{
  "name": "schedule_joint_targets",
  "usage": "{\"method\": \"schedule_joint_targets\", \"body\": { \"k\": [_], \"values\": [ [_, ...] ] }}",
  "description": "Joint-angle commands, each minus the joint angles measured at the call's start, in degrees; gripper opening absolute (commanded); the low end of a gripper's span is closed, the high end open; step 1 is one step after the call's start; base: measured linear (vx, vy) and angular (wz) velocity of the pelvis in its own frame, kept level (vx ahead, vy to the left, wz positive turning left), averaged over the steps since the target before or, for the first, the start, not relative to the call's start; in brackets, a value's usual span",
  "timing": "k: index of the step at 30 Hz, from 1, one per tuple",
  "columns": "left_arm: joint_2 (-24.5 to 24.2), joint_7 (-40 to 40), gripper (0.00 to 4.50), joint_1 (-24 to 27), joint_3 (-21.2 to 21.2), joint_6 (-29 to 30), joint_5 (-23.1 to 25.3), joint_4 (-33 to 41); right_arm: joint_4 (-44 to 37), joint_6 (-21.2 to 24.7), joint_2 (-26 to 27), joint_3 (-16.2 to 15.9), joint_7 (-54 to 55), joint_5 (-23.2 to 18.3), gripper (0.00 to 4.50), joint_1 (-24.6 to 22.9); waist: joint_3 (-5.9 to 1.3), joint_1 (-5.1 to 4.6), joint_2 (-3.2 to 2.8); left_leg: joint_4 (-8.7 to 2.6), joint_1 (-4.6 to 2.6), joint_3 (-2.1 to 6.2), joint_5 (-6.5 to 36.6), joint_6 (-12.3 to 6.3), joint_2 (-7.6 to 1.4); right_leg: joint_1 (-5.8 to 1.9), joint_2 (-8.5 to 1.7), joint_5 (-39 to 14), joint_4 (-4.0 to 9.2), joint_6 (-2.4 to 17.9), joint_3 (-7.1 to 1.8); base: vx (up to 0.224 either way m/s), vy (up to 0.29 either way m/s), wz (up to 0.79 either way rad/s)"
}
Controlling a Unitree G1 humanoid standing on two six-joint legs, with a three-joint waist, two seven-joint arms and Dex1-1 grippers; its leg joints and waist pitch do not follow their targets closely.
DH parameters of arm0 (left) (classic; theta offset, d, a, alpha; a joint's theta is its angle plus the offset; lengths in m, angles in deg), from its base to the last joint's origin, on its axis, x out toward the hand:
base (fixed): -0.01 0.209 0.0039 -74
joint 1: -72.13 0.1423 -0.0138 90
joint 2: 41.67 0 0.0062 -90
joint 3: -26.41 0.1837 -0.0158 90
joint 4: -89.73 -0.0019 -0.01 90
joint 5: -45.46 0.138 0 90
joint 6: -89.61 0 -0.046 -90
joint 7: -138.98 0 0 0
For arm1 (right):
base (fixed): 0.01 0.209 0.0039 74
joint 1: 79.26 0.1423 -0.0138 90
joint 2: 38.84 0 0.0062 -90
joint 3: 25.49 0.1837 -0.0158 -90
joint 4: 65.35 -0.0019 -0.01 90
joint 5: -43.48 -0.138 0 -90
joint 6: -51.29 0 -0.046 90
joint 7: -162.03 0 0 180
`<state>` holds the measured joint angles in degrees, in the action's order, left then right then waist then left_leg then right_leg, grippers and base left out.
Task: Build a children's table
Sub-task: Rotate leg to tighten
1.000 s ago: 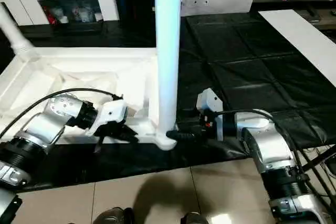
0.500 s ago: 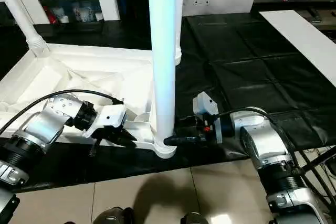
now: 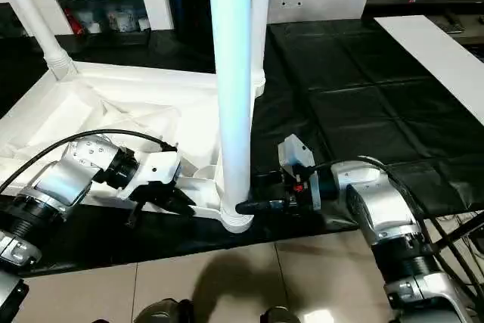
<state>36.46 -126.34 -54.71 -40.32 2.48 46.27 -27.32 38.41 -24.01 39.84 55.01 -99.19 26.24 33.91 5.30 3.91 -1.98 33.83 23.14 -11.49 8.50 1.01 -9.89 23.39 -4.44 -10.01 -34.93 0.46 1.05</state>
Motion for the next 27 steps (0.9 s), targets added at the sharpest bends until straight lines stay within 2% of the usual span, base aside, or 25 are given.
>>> {"method": "schedule_joint_targets", "body": {
  "k": [1,2,3,4,5,6,8,9,11,15,16,19,22,27],
  "values": [
    [1.75,1.14,0.0,-1.21,-0.34,0.86,-1.27,2.24,-2.68,1.49,1.28,-0.79,0.02,-2.75,1.9,-0.77,-4.55,-0.33,0.38,-4.14,-2.38,1.35,18.19,-1.24,-3.22,-1.65,-3.34,-18.22,4.68,13.59,-1.6,0.0,0.0,0.0],
    [1.66,0.88,0.0,-1.1,-0.28,0.83,-1.29,2.46,-2.98,1.32,1.38,-0.86,0.68,-2.39,1.9,-1.0,-4.47,-0.35,0.38,-4.21,-2.32,1.41,18.36,-1.16,-3.2,-1.65,-3.34,-18.68,4.71,13.48,-1.58,0.0,0.0,0.0],
    [1.64,0.83,0.0,-1.08,-0.26,0.83,-1.29,2.49,-3.03,1.29,1.4,-0.87,0.8,-2.32,1.9,-1.04,-4.37,-0.4,0.09,-4.32,-2.35,1.44,19.24,-0.78,-3.18,-1.55,-3.28,-19.65,4.88,13.11,-1.56,0.0,0.0,0.0],
    [1.49,0.56,0.0,-0.93,-0.06,0.47,-1.08,2.55,-3.08,2.98,1.47,-0.83,1.23,-2.65,2.25,-0.99,-4.37,-0.39,0.04,-4.29,-2.48,1.5,19.77,-0.51,-3.16,-1.55,-3.31,-20.27,4.91,13.04,-1.6,0.0,0.0,0.0],
    [1.47,0.53,0.0,-0.93,-0.02,0.38,-1.01,2.52,-3.04,3.2,1.5,-0.81,1.3,-2.69,2.25,-0.95,-4.33,-0.41,0.08,-4.35,-2.41,1.49,19.95,-0.42,-3.16,-1.56,-3.31,-20.59,4.94,12.91,-1.6,0.0,0.0,0.0],
    [1.36,0.44,0.0,-0.87,0.19,-0.03,-0.71,2.39,-2.88,4.31,1.63,-0.72,1.67,-2.9,2.6,-0.77,-4.33,-0.42,0.06,-4.4,-2.49,1.53,20.31,-0.22,-3.2,-1.54,-3.3,-20.96,4.95,12.76,-1.6,0.0,0.0,0.0],
    [1.32,0.47,0.0,-0.83,0.37,-0.28,-0.46,2.29,-2.79,4.63,1.73,-0.69,1.92,-2.88,2.7,-0.62,-4.41,-0.51,0.03,-4.42,-2.51,1.59,20.78,0.13,-3.22,-1.52,-3.33,-21.15,4.92,12.73,-1.56,0.0,0.0,0.0],
    [1.33,0.53,0.0,-0.82,0.41,-0.19,-0.41,2.34,-2.79,3.4,1.91,-0.7,2.54,-2.12,2.8,-0.65,-4.47,-0.59,0.06,-4.39,-2.45,1.61,20.79,0.24,-3.22,-1.46,-3.42,-20.89,4.91,12.73,-1.58,0.0,0.0,0.0],
    [1.34,0.6,0.0,-0.93,0.5,-0.07,-0.29,2.34,-2.48,0.9,2.32,-0.94,3.91,-0.36,2.8,-0.61,-4.52,-0.62,0.12,-4.38,-2.62,1.54,20.91,0.48,-3.26,-1.31,-3.37,-20.37,4.93,12.76,-1.66,0.0,0.0,0.0],
    [1.28,0.75,0.0,-1.04,0.56,-0.16,-0.06,2.2,-2.82,2.33,1.68,-1.51,2.78,-0.88,2.8,-0.6,-4.61,-0.54,0.22,-4.3,-2.4,1.46,19.42,-0.18,-3.17,-1.61,-3.31,-18.32,4.71,13.15,-1.64,0.0,0.0,0.0],
    [1.23,0.76,0.0,-1.06,0.56,-0.24,-0.03,2.14,-2.82,2.55,1.51,-1.58,2.7,-0.84,2.55,-0.56,-4.64,-0.51,0.16,-4.28,-2.42,1.47,19.24,-0.25,-3.19,-1.63,-3.34,-18.24,4.68,13.19,-1.64,0.0,0.0,0.0],
    [0.96,0.87,0.0,-1.04,0.52,-0.53,0.14,1.93,-2.62,2.24,0.88,-1.85,2.28,-0.52,2.42,-0.45,-4.74,-0.47,0.34,-4.19,-2.42,1.41,18.7,-0.43,-3.22,-1.66,-3.38,-18.13,4.67,13.26,-1.65,0.0,0.0,0.0],
    [0.8,0.99,0.0,-0.99,0.5,-0.62,0.29,1.82,-2.35,1.47,0.27,-2.06,1.72,-0.33,2.18,-0.4,-4.74,-0.44,0.26,-4.18,-2.42,1.39,18.73,-0.42,-3.21,-1.64,-3.36,-18.29,4.68,13.16,-1.66,0.0,0.0,0.0],
    [0.67,1.04,0.0,-0.66,0.55,-0.45,0.28,2.17,-2.27,1.98,-0.26,-2.19,1.21,-0.54,2.06,-0.3,-4.84,-0.36,0.33,-4.09,-2.39,1.39,18.16,-0.65,-3.17,-1.74,-3.34,-18.21,4.63,13.08,-1.62,0.0,0.0,0.0]
  ]
}}
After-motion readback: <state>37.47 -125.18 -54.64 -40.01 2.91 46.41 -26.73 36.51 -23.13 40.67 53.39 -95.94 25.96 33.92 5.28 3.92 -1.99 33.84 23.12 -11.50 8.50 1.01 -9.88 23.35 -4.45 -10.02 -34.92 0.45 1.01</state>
